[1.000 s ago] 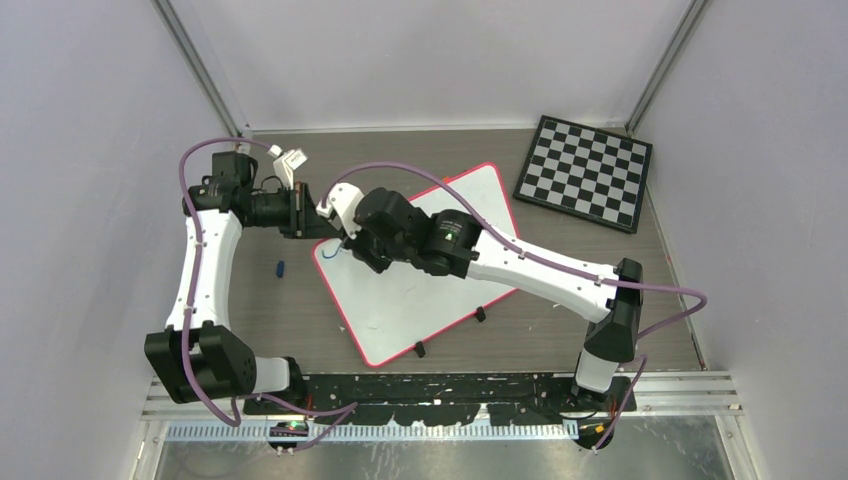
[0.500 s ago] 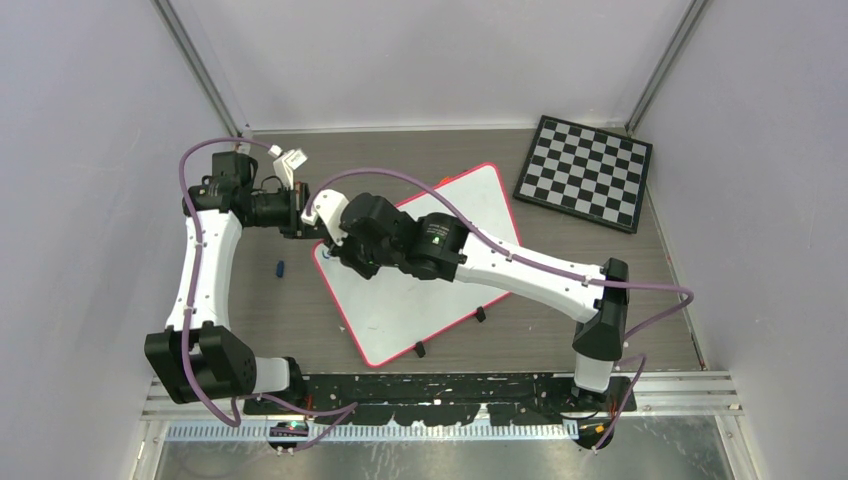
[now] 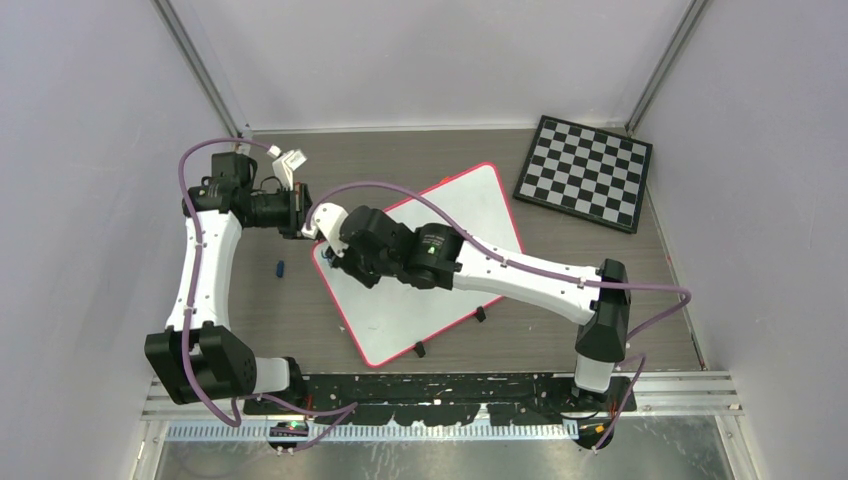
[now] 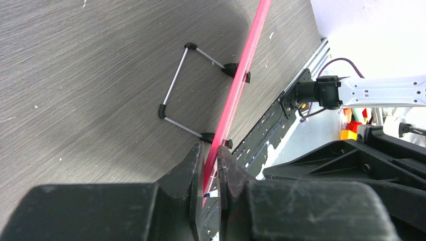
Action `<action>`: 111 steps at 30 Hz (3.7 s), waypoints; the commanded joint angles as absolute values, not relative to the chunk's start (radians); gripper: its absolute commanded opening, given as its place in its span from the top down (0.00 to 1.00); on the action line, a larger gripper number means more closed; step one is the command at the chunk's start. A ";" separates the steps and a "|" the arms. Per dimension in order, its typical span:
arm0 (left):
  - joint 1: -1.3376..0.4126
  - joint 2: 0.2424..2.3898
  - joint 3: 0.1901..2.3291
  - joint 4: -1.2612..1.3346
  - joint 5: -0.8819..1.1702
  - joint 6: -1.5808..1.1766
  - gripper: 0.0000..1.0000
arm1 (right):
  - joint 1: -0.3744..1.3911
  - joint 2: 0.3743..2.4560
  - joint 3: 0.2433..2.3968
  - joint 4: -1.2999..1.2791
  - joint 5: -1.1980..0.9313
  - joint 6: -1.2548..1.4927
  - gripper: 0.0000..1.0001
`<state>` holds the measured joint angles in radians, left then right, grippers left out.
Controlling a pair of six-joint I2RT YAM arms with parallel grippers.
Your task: Write a sentence on the whiteboard
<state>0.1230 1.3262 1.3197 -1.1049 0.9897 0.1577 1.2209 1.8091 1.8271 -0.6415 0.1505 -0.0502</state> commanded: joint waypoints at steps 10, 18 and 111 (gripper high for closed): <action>0.125 1.296 1.314 -1.103 1.002 0.141 1.00 | 1.223 1.740 1.709 -0.623 0.104 -0.025 1.00; 0.125 1.303 1.315 -1.103 1.009 0.143 1.00 | 1.223 1.738 1.812 -0.661 0.087 -0.015 1.00; 0.114 1.292 1.295 -1.111 1.028 0.171 1.00 | 1.102 1.741 1.777 -0.610 0.037 0.038 1.00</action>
